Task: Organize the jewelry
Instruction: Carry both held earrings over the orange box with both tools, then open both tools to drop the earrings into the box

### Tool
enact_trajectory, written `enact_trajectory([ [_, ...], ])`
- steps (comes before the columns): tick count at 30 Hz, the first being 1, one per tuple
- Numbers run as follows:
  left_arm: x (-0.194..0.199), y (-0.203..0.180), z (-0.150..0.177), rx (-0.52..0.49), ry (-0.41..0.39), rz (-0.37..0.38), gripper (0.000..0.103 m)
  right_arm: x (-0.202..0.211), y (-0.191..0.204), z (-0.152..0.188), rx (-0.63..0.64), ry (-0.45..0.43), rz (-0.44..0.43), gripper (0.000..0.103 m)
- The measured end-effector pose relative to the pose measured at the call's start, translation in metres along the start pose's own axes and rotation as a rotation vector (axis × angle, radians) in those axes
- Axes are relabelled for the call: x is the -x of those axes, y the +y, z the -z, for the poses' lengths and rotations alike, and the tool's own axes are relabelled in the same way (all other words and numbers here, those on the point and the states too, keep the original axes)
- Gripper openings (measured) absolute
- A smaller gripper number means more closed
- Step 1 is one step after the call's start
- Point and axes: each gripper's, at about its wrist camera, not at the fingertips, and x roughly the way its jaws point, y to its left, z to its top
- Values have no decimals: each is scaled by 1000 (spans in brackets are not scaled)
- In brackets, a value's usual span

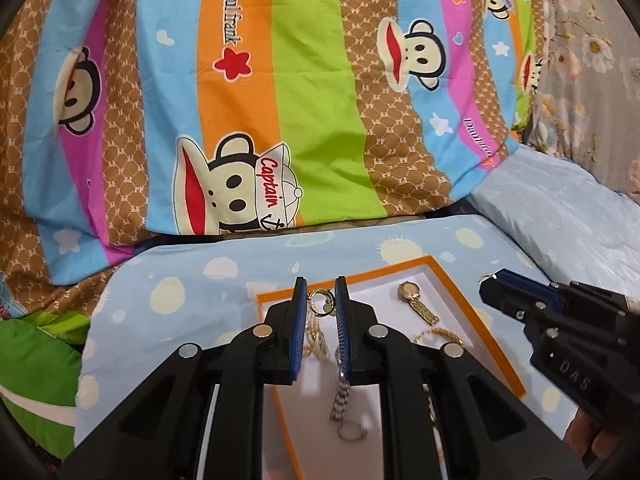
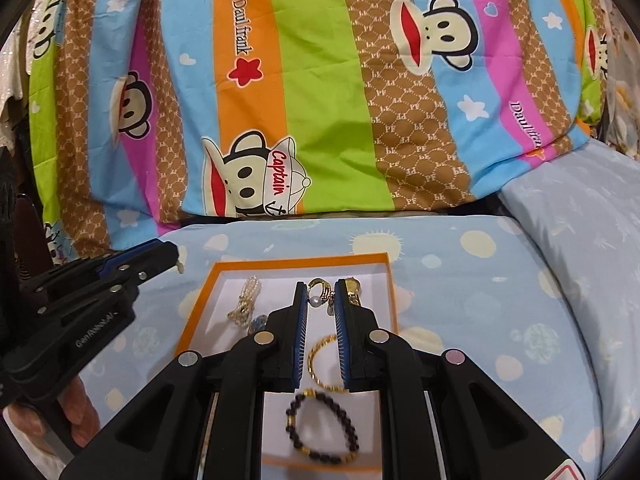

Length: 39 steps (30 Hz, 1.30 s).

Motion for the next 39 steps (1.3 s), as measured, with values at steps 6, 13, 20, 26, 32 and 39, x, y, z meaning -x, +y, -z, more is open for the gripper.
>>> enact_trajectory([
  [6, -40, -3, -1, 16, 30, -15, 13, -37, 0, -10, -19, 24, 4, 13],
  [13, -65, -3, 3, 17, 52, -28, 13, -58, 1, -5, -10, 39, 12, 13],
  [20, -73, -2, 6, 21, 65, -26, 13, -68, 2, -2, -5, 56, 7, 13],
  [26, -73, -2, 6, 16, 65, -35, 13, -70, 4, -1, 1, 56, 5, 13],
  [32, -75, -2, 6, 15, 73, -35, 13, -72, 7, -1, 15, 61, 5, 13],
  [39, -76, -3, 7, 12, 74, -36, 14, -72, 8, 0, 21, 60, 4, 14],
])
